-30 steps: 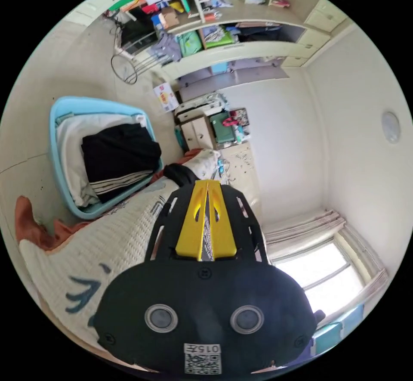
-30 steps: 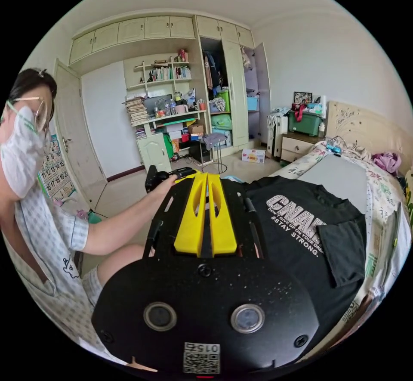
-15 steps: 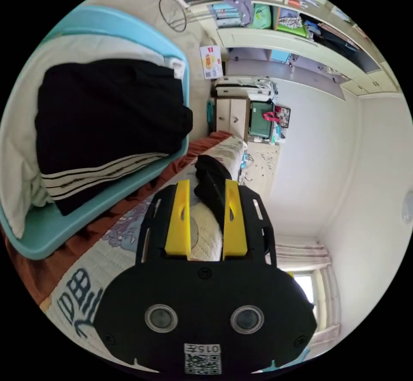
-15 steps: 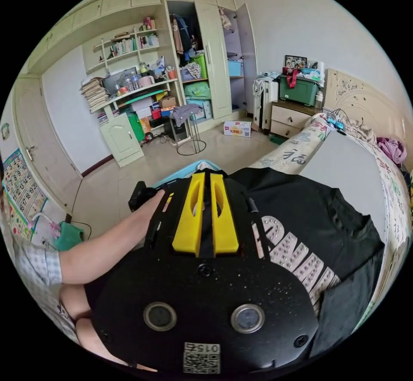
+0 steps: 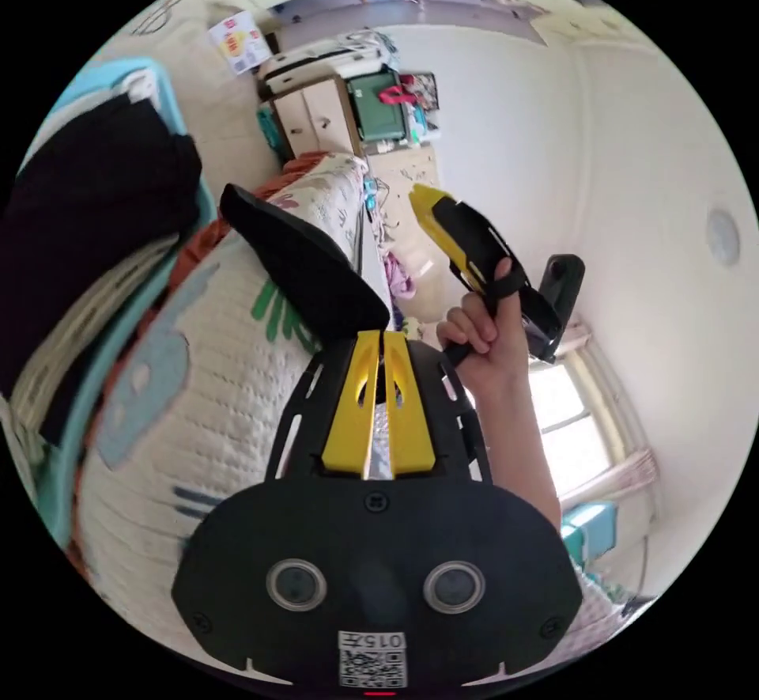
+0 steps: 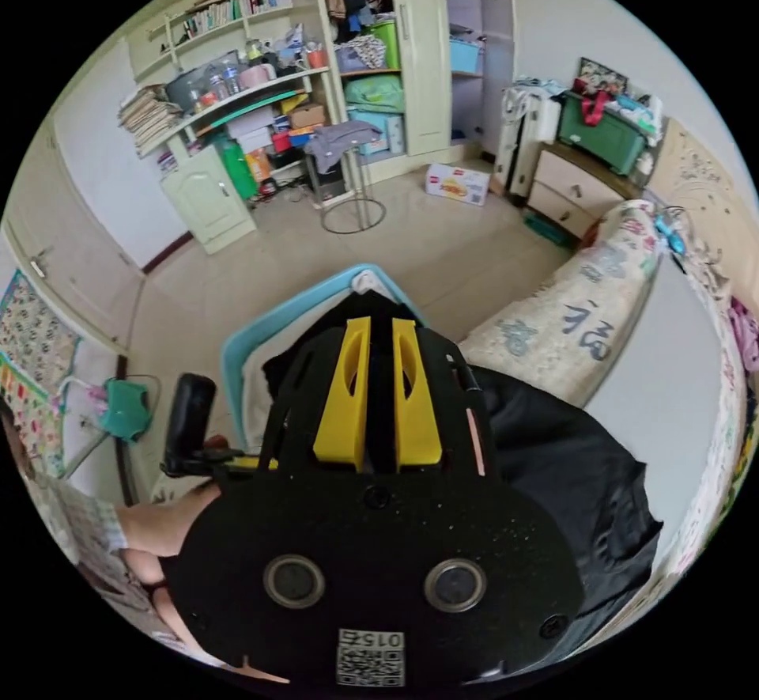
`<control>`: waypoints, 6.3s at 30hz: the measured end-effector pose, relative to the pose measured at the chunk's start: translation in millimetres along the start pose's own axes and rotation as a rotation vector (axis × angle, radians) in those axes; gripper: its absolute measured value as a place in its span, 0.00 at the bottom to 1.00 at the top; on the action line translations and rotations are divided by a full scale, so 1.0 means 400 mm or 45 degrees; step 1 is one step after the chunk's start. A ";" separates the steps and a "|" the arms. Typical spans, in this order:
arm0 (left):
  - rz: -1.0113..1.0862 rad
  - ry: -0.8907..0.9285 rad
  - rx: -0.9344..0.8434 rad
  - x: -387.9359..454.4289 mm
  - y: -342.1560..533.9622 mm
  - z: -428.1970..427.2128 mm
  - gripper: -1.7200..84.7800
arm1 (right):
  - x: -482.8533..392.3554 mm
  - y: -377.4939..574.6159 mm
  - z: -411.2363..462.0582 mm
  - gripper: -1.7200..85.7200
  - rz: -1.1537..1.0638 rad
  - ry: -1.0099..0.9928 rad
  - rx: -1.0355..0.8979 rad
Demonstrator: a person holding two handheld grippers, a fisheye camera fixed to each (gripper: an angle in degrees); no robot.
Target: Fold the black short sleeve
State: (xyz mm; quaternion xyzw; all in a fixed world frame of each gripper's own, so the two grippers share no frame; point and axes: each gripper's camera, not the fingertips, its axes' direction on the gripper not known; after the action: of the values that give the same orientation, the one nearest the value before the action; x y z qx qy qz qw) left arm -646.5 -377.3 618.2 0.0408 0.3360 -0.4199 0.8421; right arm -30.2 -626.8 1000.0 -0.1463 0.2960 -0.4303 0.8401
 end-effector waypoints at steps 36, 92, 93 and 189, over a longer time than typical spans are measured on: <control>0.595 -0.416 0.202 0.425 0.179 0.010 0.01 | -0.110 0.194 -0.707 0.02 0.584 0.092 0.472; 1.703 -0.569 -1.160 0.783 0.666 0.390 0.04 | -0.278 0.570 -0.688 0.02 0.572 0.459 -0.048; 1.701 -0.567 -1.159 0.785 0.662 0.386 0.04 | -0.280 0.575 -0.688 0.02 0.575 0.454 -0.046; 1.635 -0.991 -0.345 0.700 0.728 0.638 0.03 | 0.253 0.894 -0.759 0.01 0.563 0.805 0.523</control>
State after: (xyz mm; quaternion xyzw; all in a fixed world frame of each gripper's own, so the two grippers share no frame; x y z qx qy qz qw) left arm -178.8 -469.8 584.8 -0.0265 -0.0261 0.2132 0.9763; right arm 54.3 -496.1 546.1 0.2299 0.4711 -0.3136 0.7917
